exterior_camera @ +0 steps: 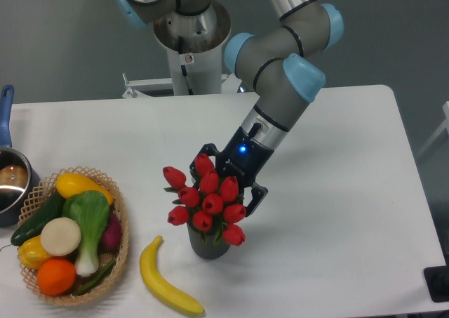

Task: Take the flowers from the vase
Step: 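Close the gripper on the tulip bunch stems, then lift the tulip bunch straight up out of the vase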

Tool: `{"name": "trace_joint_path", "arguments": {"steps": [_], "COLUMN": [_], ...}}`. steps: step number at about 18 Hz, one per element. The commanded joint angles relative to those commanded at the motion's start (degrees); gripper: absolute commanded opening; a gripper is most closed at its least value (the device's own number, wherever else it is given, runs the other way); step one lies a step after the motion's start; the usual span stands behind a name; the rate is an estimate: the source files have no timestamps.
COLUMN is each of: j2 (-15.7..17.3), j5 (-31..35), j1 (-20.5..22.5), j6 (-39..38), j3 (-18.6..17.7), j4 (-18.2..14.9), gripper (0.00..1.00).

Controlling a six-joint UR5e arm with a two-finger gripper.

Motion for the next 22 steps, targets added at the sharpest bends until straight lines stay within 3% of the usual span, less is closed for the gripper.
{"name": "trace_joint_path", "arguments": {"steps": [2, 6, 22], "j2": [0.0, 0.1, 2.0], "j5": [0.0, -0.2, -6.0], "j1": [0.0, 0.0, 2.1], "j6": [0.0, -0.3, -4.7], "j3": [-0.2, -0.3, 0.4], "j4": [0.0, 0.0, -0.1], "gripper": [0.42, 0.32, 0.32]}}
